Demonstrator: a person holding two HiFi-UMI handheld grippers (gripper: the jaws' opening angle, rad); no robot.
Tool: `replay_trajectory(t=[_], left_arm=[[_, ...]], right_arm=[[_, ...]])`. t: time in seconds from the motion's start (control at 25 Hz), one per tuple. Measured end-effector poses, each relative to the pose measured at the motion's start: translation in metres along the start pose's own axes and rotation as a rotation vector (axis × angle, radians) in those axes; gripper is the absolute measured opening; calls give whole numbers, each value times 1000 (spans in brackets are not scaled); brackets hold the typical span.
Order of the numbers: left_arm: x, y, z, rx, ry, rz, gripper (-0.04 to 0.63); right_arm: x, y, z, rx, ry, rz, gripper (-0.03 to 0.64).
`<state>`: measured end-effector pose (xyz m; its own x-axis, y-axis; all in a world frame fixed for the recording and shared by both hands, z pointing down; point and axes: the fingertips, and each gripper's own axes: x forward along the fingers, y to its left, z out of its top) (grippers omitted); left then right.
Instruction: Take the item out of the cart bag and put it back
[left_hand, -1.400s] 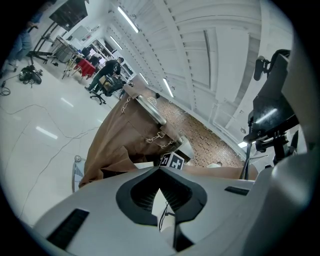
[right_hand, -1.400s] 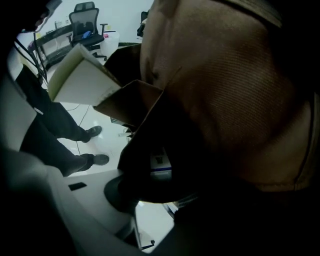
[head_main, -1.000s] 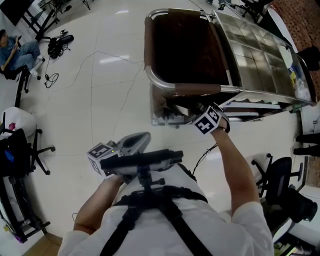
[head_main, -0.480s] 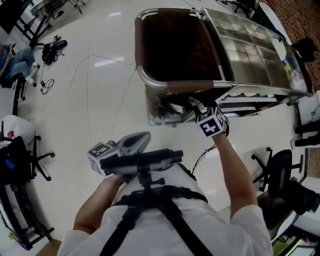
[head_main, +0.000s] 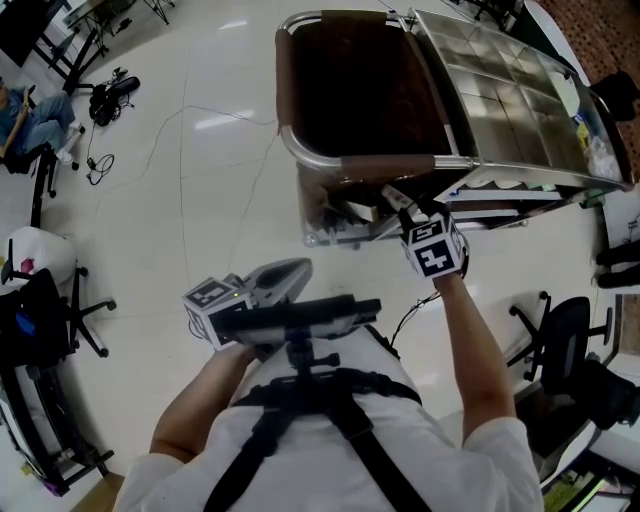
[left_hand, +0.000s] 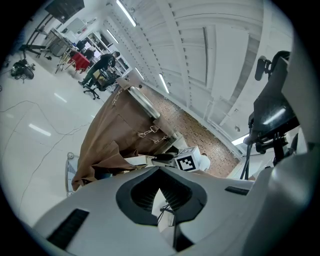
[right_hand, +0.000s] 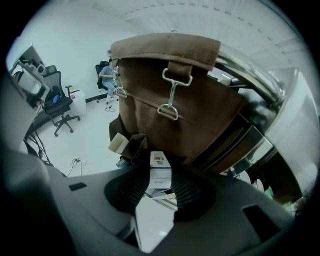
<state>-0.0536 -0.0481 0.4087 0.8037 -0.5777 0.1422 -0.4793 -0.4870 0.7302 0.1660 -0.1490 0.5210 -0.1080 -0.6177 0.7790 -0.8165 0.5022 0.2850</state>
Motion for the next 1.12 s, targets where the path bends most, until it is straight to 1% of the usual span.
replay_trajectory(t=[0.12, 0.32, 0.48, 0.6, 0.76, 0.92, 1.12], left_arm=[[2, 0, 1, 2, -5, -2, 5], [1, -1, -3, 4, 24, -7, 5], [2, -1, 1, 6, 12, -5, 5], [2, 0, -1, 3, 26, -7, 5], [3, 1, 1, 6, 16, -5, 5], [4, 2, -1, 5, 35, -10, 5], [7, 3, 3, 2, 14, -4, 5]], right_arm=[[-4, 0, 2, 28, -17, -4, 141], [-9, -1, 6, 68, -44, -3, 141], [-12, -1, 11, 87, -75, -14, 141], [-13, -1, 14, 105, -97, -14, 141], [-15, 0, 15, 120, -108, -10, 141], [-17, 0, 14, 143, -119, -6, 141], [-25, 5, 13, 155, -130, 6, 141]])
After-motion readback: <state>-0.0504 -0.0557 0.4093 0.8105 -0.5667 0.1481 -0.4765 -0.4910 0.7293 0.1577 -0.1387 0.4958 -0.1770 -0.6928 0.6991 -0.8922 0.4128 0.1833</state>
